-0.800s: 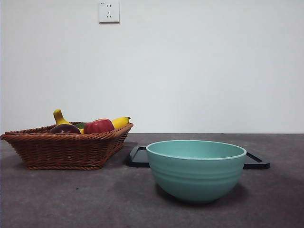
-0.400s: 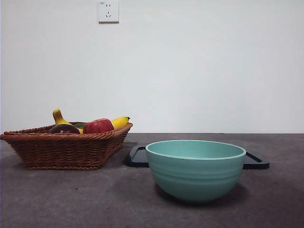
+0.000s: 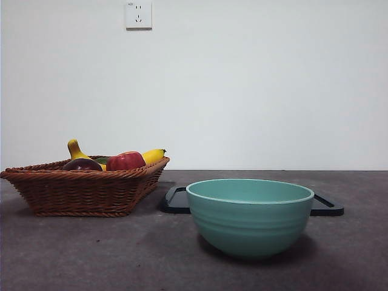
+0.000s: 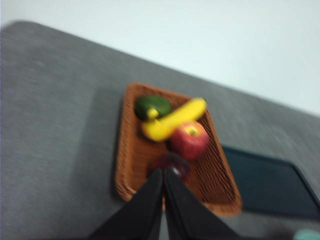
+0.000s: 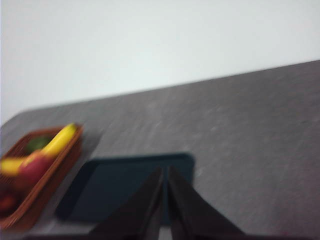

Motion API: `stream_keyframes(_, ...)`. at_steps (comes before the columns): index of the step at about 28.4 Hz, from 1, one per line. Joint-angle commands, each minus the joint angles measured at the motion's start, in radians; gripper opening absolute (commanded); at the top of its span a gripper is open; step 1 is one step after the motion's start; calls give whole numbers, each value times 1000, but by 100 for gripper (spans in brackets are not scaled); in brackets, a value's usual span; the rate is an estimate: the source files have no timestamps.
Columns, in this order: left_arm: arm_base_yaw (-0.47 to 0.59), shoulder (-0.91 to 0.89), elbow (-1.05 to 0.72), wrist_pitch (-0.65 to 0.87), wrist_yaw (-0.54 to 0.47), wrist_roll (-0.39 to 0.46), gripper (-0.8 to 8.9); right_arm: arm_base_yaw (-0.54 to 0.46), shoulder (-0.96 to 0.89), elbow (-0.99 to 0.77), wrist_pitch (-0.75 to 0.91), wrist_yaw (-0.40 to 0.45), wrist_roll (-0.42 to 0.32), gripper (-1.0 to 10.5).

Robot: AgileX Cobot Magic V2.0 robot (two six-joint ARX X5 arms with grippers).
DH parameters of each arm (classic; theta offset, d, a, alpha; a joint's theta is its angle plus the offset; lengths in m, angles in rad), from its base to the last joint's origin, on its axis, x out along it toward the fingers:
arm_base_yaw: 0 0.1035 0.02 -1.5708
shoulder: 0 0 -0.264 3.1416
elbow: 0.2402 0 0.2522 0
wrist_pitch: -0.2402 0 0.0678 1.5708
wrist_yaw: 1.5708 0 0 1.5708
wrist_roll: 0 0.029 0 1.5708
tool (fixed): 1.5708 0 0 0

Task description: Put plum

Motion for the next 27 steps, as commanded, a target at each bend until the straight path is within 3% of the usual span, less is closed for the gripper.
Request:
stream_keyframes(1,1,72,83,-54,56,86,9,-1,97,104,-79,-75,-83,6)
stream_keyframes(8,-5,242,282,-260,190,213,9,4,320,337,-292,-214,-204,6)
stream_keyframes(16,-43,353,432,-466,205,340,9,67,446,479,-502,-220,-304,6)
stream_keyframes(22,-56,354,436,-505,208,342,11,144,451,484,-545,-220,-323,7)
stream_keyframes(24,-56,355,436,-511,207,338,103,151,451,485,-549,-220,-322,93)
stream_keyframes(27,-56,355,436,-510,207,334,384,152,451,484,-552,-220,-300,421)
